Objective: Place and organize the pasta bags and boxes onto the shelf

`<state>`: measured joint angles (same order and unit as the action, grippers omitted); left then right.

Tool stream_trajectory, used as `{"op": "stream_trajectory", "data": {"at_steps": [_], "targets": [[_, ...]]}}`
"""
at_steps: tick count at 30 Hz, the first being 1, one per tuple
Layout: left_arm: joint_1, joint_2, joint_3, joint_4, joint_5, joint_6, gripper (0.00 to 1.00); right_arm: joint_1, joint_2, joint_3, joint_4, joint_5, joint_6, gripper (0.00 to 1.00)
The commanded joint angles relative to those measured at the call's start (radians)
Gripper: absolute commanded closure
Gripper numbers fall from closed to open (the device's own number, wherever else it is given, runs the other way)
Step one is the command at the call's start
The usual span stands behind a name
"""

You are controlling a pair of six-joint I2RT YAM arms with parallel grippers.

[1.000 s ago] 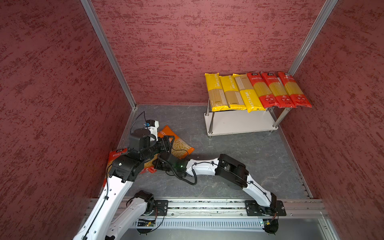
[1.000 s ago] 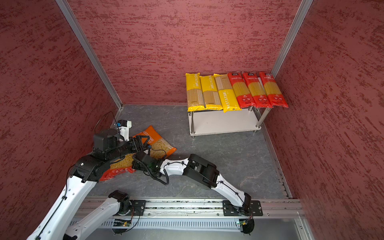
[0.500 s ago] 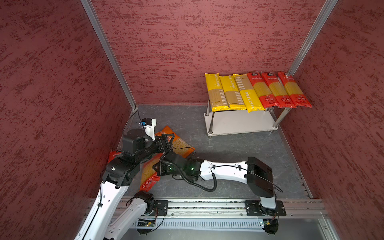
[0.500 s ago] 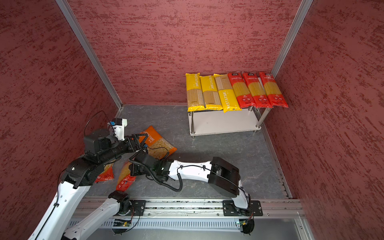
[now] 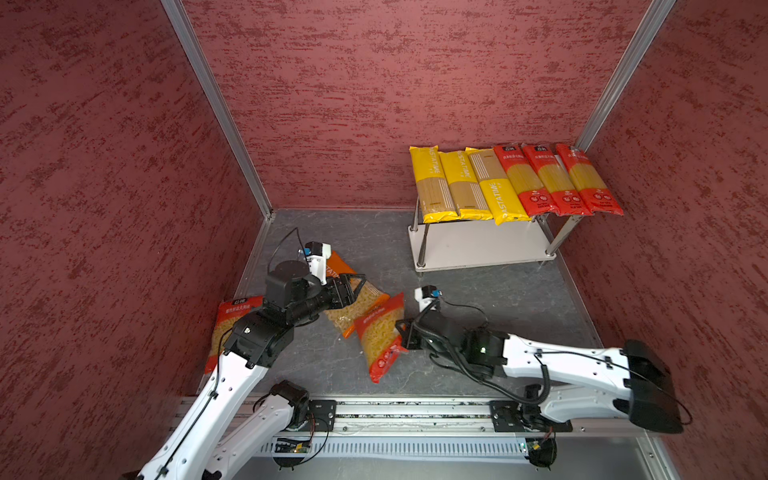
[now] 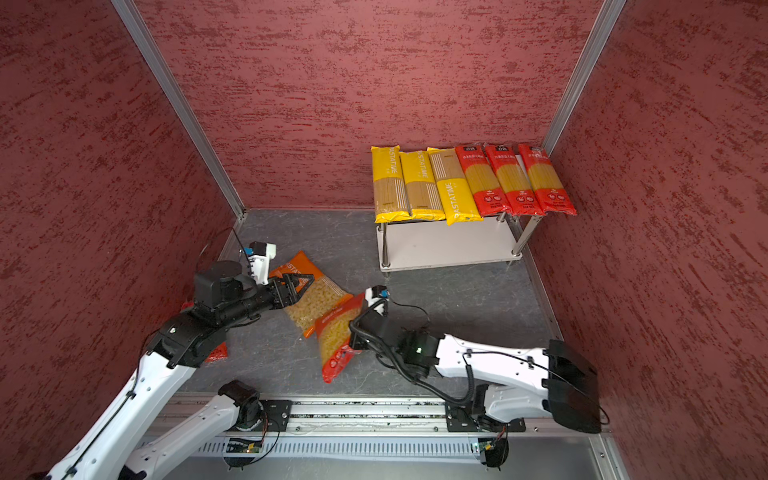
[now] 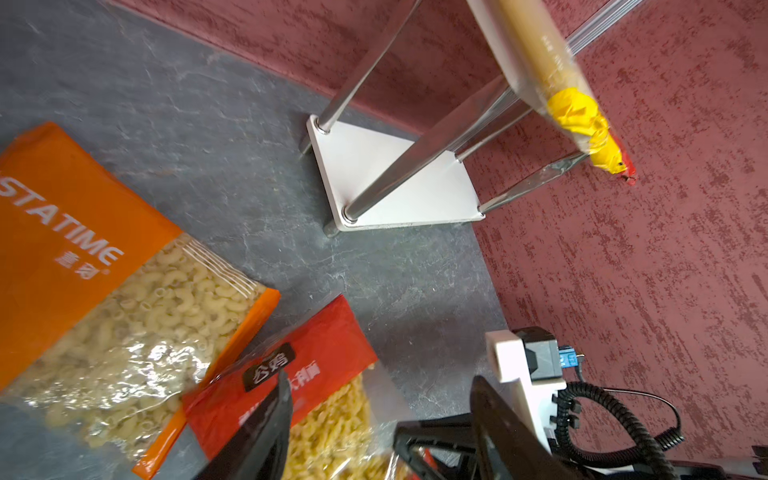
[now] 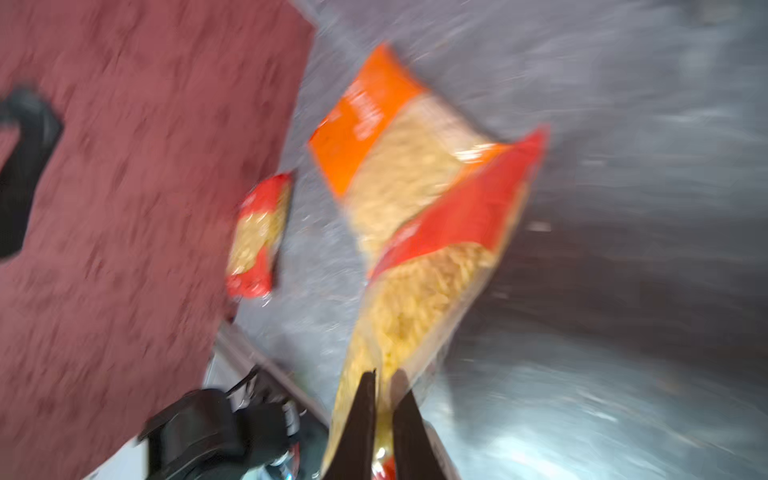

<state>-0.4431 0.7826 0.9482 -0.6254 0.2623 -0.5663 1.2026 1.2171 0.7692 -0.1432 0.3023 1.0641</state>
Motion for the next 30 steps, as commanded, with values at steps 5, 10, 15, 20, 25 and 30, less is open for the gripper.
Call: {"op": "stream_trajectory", "data": {"at_steps": [5, 10, 15, 20, 25, 30], "targets": [[-0.241, 0.092, -0.124, 0.108, -0.146, -0.063, 0.33, -0.105, -0.379, -0.327, -0.104, 0.159, 0.265, 0.92], [-0.344, 0.178, -0.203, 0.173, -0.138, -0.12, 0.33, -0.204, -0.565, -0.36, -0.313, 0.133, 0.259, 0.79], [-0.387, 0.231, -0.275, 0.248, -0.049, -0.142, 0.32, -0.275, -0.553, -0.313, -0.453, 0.044, 0.202, 0.6], [-0.388, 0.27, -0.334, 0.347, 0.035, -0.186, 0.29, -0.306, -0.369, -0.153, -0.562, 0.039, 0.05, 0.45], [-0.391, 0.381, -0.369, 0.516, 0.093, -0.265, 0.26, -0.462, -0.289, -0.192, -0.408, -0.187, -0.098, 0.37], [-0.402, 0.546, -0.352, 0.608, 0.106, -0.295, 0.26, -0.607, -0.228, -0.251, -0.23, -0.366, -0.18, 0.32]]}}
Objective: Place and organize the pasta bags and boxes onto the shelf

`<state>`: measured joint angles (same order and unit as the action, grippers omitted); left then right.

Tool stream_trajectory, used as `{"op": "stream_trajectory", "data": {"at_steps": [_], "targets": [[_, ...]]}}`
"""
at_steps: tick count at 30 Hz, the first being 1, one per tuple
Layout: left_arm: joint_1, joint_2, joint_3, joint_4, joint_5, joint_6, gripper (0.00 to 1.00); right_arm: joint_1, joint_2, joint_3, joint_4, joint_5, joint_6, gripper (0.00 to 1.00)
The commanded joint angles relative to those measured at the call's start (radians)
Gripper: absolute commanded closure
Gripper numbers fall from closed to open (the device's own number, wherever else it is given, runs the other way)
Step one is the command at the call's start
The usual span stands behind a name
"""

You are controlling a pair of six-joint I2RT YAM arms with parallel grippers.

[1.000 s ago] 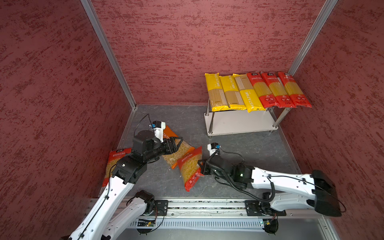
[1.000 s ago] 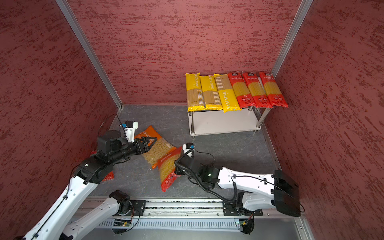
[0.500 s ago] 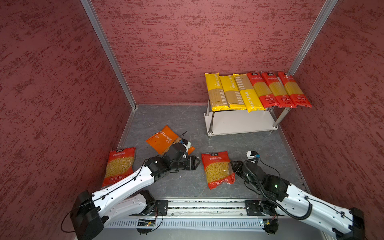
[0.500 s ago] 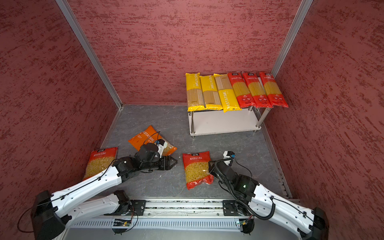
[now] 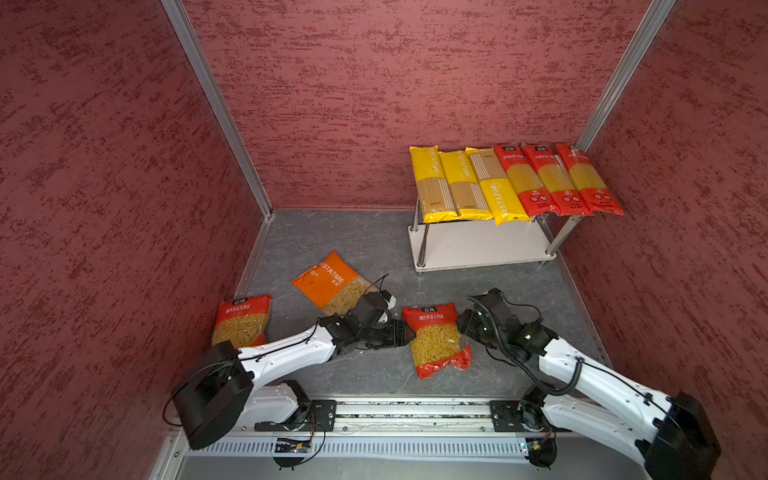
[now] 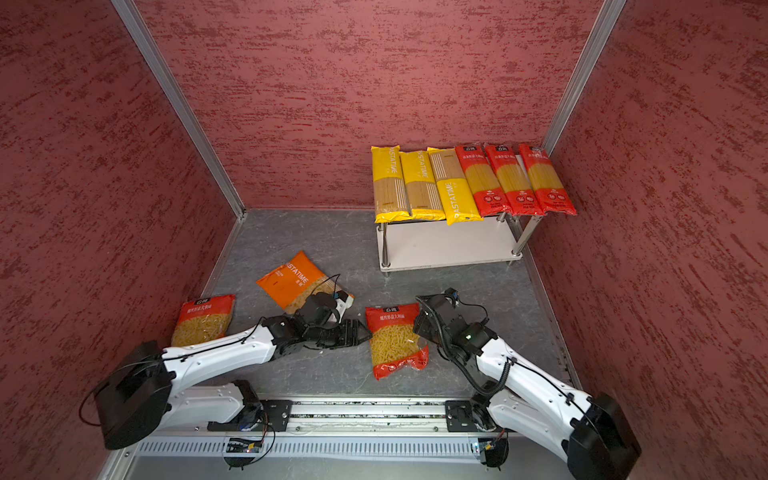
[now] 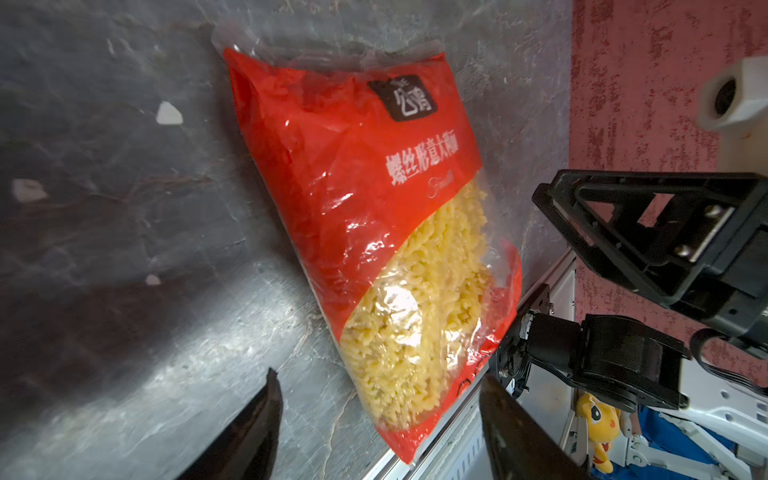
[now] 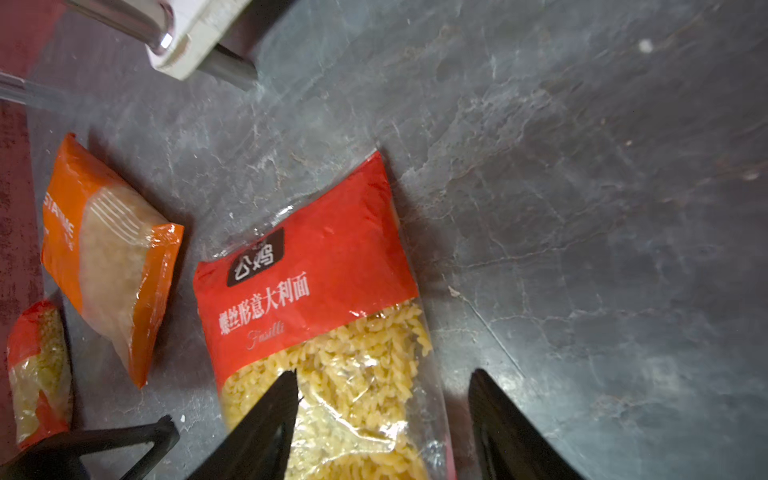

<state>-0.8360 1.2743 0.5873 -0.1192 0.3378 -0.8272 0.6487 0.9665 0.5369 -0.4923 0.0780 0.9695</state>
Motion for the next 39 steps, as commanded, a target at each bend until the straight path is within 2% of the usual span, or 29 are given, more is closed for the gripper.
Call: {"op": "stream_trajectory", "data": {"at_steps": [1, 3, 7, 11, 13, 16, 19, 22, 25, 29, 31, 33, 36, 39], "targets": [[-0.01, 0.081, 0.011, 0.12, 0.033, -0.041, 0.26, -0.086, 0.046, -0.033, 0.166, -0.19, -0.098, 0.32], [-0.019, 0.118, 0.015, 0.165, 0.029, -0.051, 0.27, -0.136, 0.09, -0.058, 0.246, -0.269, -0.105, 0.33], [-0.019, 0.217, 0.068, 0.208, 0.024, -0.027, 0.31, -0.168, 0.153, -0.09, 0.373, -0.342, -0.1, 0.36], [-0.02, 0.341, 0.169, 0.235, 0.072, -0.006, 0.35, -0.187, 0.168, -0.108, 0.422, -0.366, -0.088, 0.45], [-0.023, 0.399, 0.233, 0.253, 0.102, -0.001, 0.36, -0.209, 0.15, -0.11, 0.411, -0.343, -0.087, 0.48], [-0.025, 0.452, 0.336, 0.24, 0.138, 0.023, 0.36, -0.267, 0.103, -0.116, 0.395, -0.32, -0.088, 0.5], [-0.024, 0.458, 0.385, 0.192, 0.164, 0.035, 0.36, -0.31, 0.071, -0.098, 0.344, -0.304, -0.096, 0.46], [-0.013, 0.424, 0.359, 0.129, 0.164, 0.049, 0.36, -0.32, 0.045, -0.066, 0.208, -0.225, -0.126, 0.39], [0.003, 0.382, 0.305, 0.067, 0.139, 0.064, 0.35, -0.32, 0.004, -0.072, 0.109, -0.177, -0.121, 0.37], [-0.004, 0.365, 0.29, 0.011, 0.115, 0.071, 0.35, -0.32, -0.038, -0.119, 0.064, -0.155, -0.096, 0.36], [-0.03, 0.379, 0.306, -0.008, 0.102, 0.073, 0.35, -0.319, -0.033, -0.143, 0.091, -0.177, -0.091, 0.37], [-0.057, 0.409, 0.327, -0.027, 0.081, 0.086, 0.35, -0.32, -0.008, -0.168, 0.169, -0.252, -0.086, 0.39], [-0.084, 0.467, 0.341, 0.026, 0.079, 0.071, 0.36, -0.313, 0.039, -0.198, 0.273, -0.314, -0.085, 0.41], [-0.103, 0.504, 0.369, 0.085, 0.081, 0.053, 0.38, -0.31, 0.07, -0.189, 0.306, -0.313, -0.107, 0.51]]}}
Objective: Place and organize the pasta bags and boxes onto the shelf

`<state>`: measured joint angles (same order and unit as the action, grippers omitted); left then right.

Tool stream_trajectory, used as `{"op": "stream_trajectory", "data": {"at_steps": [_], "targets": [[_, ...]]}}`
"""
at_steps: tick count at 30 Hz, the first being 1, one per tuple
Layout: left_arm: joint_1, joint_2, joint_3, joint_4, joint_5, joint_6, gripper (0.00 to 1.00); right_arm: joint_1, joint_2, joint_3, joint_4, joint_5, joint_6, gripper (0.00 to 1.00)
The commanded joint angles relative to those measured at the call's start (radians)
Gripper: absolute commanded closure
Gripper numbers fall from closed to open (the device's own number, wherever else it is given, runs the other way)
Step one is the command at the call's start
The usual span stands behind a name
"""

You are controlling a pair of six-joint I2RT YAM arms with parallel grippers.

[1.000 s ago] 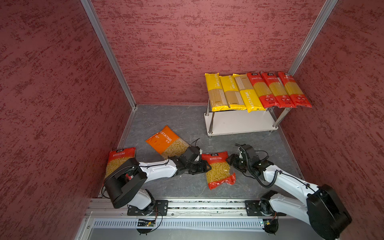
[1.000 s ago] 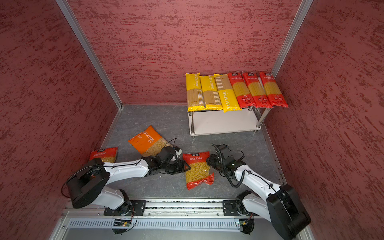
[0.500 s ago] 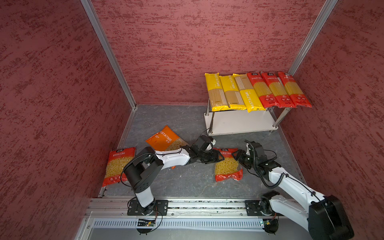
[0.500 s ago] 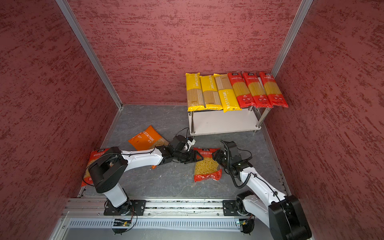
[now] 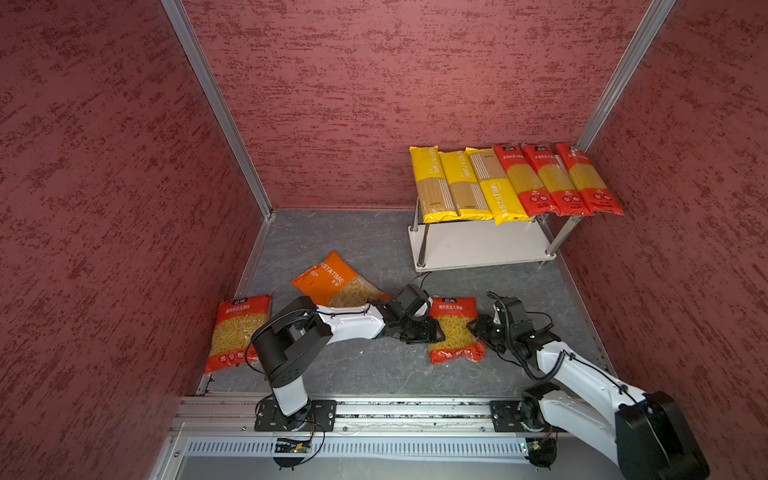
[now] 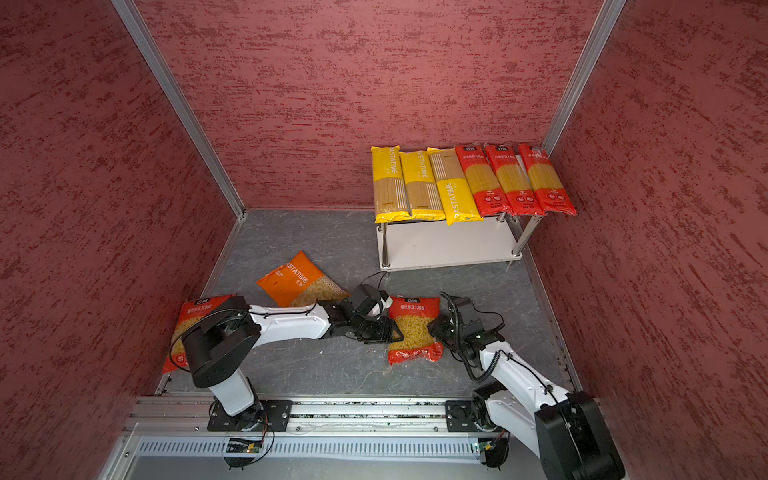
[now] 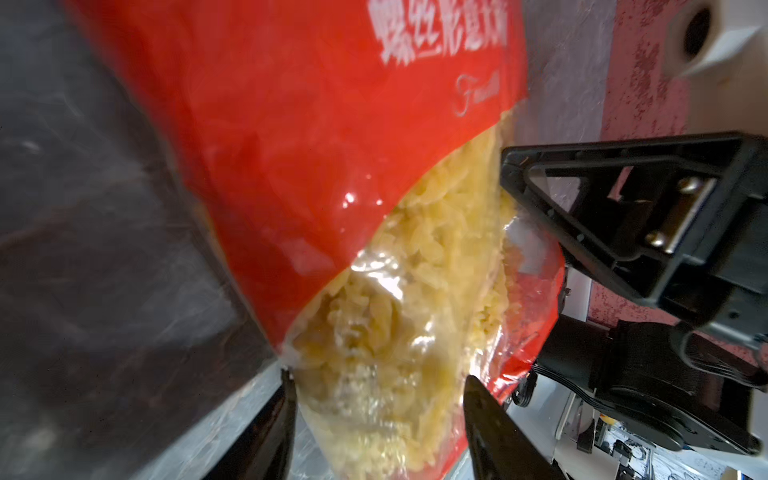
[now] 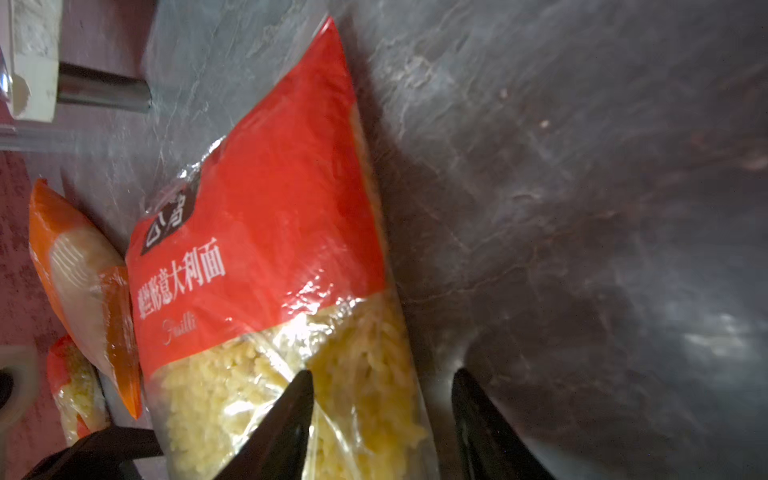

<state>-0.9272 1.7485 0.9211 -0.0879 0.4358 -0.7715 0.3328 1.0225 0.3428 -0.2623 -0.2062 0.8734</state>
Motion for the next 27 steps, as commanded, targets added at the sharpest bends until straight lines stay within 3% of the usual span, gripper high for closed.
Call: {"op": "stream_trajectory", "data": {"at_steps": [1, 5, 10, 22, 27], "targets": [[-0.017, 0.034, 0.044, 0.062, -0.022, -0.002, 0.4, 0.006, 0.012, 0.013, 0.074, -0.024, -0.017, 0.57], [-0.032, 0.021, 0.049, 0.079, -0.06, -0.006, 0.56, 0.006, -0.025, 0.035, 0.048, 0.004, -0.035, 0.78], [-0.048, -0.015, 0.034, 0.114, -0.093, -0.02, 0.73, 0.007, -0.079, 0.053, 0.023, 0.004, -0.047, 0.89], [-0.118, -0.124, 0.055, 0.158, -0.239, 0.113, 0.84, 0.008, -0.232, 0.188, -0.133, 0.055, -0.114, 0.99], [-0.107, -0.12, 0.13, 0.16, -0.334, 0.216, 0.87, 0.006, -0.251, 0.262, -0.149, 0.137, -0.159, 1.0]]}}
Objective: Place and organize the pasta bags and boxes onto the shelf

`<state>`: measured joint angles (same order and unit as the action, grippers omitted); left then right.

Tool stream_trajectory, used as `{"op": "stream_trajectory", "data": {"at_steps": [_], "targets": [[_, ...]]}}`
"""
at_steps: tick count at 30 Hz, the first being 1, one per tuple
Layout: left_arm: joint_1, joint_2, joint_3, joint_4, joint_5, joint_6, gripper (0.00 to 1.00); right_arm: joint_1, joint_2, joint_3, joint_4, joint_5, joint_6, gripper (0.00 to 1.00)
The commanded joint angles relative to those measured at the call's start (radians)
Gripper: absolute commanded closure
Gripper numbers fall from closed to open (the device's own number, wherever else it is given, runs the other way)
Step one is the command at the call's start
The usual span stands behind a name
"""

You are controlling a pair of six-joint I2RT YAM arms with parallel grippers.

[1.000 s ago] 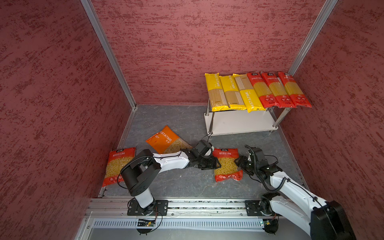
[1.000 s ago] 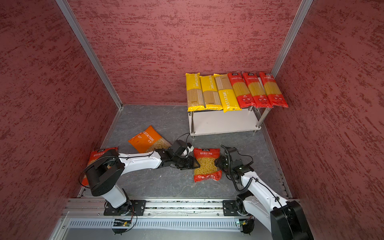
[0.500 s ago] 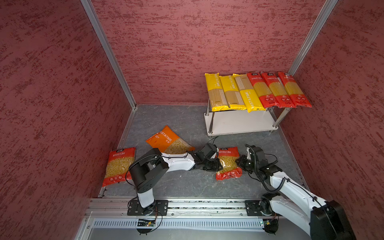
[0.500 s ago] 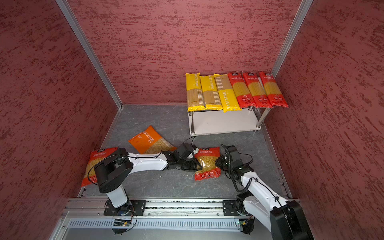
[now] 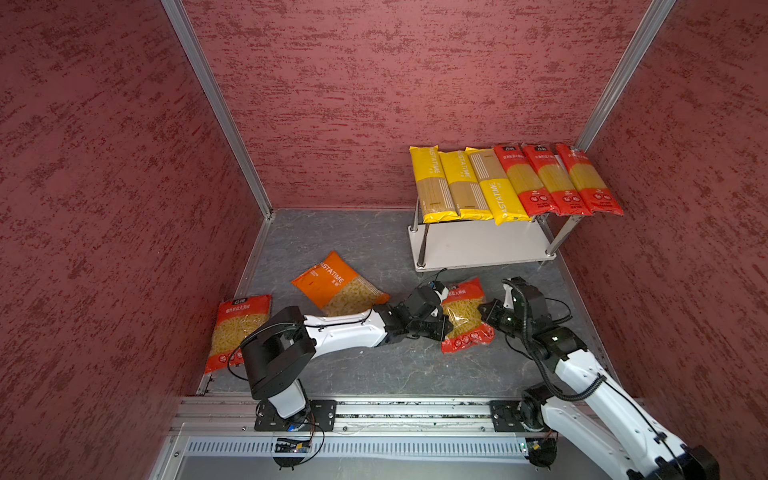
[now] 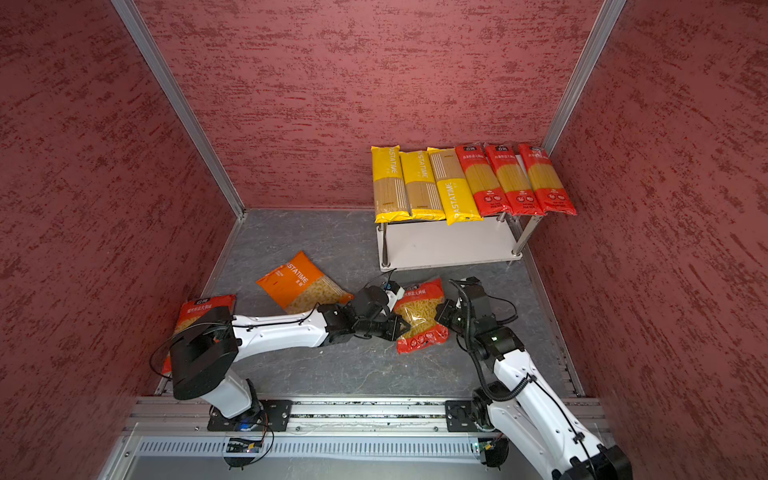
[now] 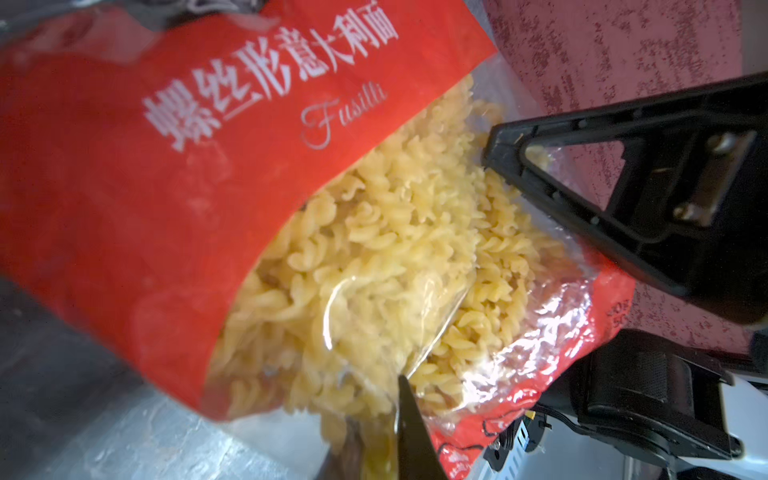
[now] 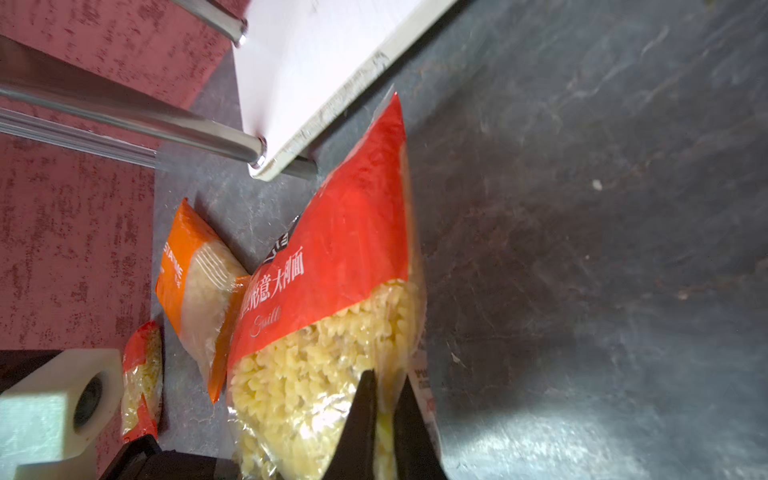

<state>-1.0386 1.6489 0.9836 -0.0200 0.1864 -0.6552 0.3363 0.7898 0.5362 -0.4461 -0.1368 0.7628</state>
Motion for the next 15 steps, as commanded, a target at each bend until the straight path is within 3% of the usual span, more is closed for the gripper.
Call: {"op": "stream_trajectory", "data": {"at_steps": [1, 8, 15], "targets": [[0.011, -0.011, 0.085, 0.097, -0.101, 0.124, 0.88, 0.002, -0.013, 0.075, 0.048, 0.089, -0.058, 1.0], [0.064, 0.064, 0.192, 0.16, -0.203, 0.272, 0.95, -0.006, 0.057, 0.025, 0.4, 0.218, -0.096, 1.0], [0.11, 0.157, 0.267, 0.227, -0.281, 0.293, 0.99, -0.043, 0.261, -0.005, 0.827, 0.264, -0.118, 1.0]]}}
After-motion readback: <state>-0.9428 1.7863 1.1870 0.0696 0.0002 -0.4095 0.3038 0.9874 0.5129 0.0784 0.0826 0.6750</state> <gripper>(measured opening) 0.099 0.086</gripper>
